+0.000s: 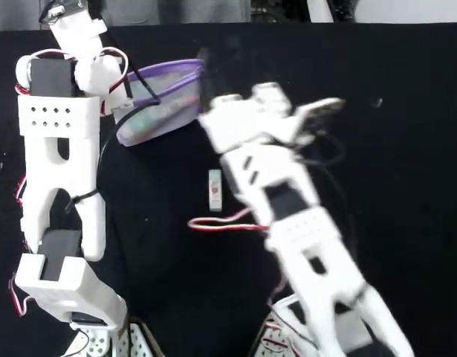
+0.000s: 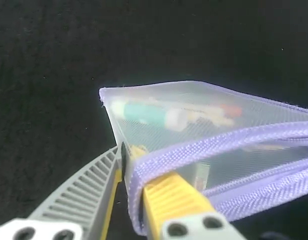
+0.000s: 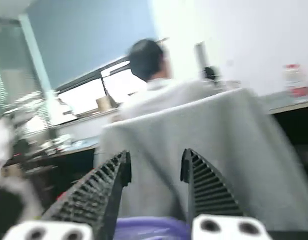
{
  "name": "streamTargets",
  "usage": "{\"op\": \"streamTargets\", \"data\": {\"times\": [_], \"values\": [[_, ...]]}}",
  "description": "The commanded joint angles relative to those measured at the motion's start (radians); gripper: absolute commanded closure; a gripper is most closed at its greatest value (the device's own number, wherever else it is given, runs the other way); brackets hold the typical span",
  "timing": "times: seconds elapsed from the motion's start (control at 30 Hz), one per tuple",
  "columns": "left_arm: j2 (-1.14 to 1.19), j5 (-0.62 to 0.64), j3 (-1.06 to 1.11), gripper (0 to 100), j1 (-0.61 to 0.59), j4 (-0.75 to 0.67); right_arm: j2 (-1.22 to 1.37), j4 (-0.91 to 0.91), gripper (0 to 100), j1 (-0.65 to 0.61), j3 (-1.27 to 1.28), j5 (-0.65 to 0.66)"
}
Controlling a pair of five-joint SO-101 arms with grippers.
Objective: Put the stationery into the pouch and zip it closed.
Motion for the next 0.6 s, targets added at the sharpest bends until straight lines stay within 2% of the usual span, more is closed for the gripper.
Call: {"op": "streamTargets", "data": {"times": [0.0,0.1,0.23,0.43,0.57], "values": [[-0.017,-0.005,-0.007,97,-0.067,0.008,-0.206,0.356,83.9,0.104,-0.093,-0.002],[-0.015,-0.005,-0.013,97,-0.139,0.005,-0.265,0.624,83.9,0.138,-0.143,0.048],[-0.015,-0.009,-0.013,97,-0.223,-0.018,-0.232,0.844,83.9,0.14,-0.174,0.19],[-0.006,-0.011,-0.062,97,-0.377,-0.026,-0.045,0.919,83.9,0.143,-0.174,0.311],[-0.006,-0.012,-0.081,97,-0.426,-0.026,0.128,0.922,83.9,0.137,-0.18,0.275]]}}
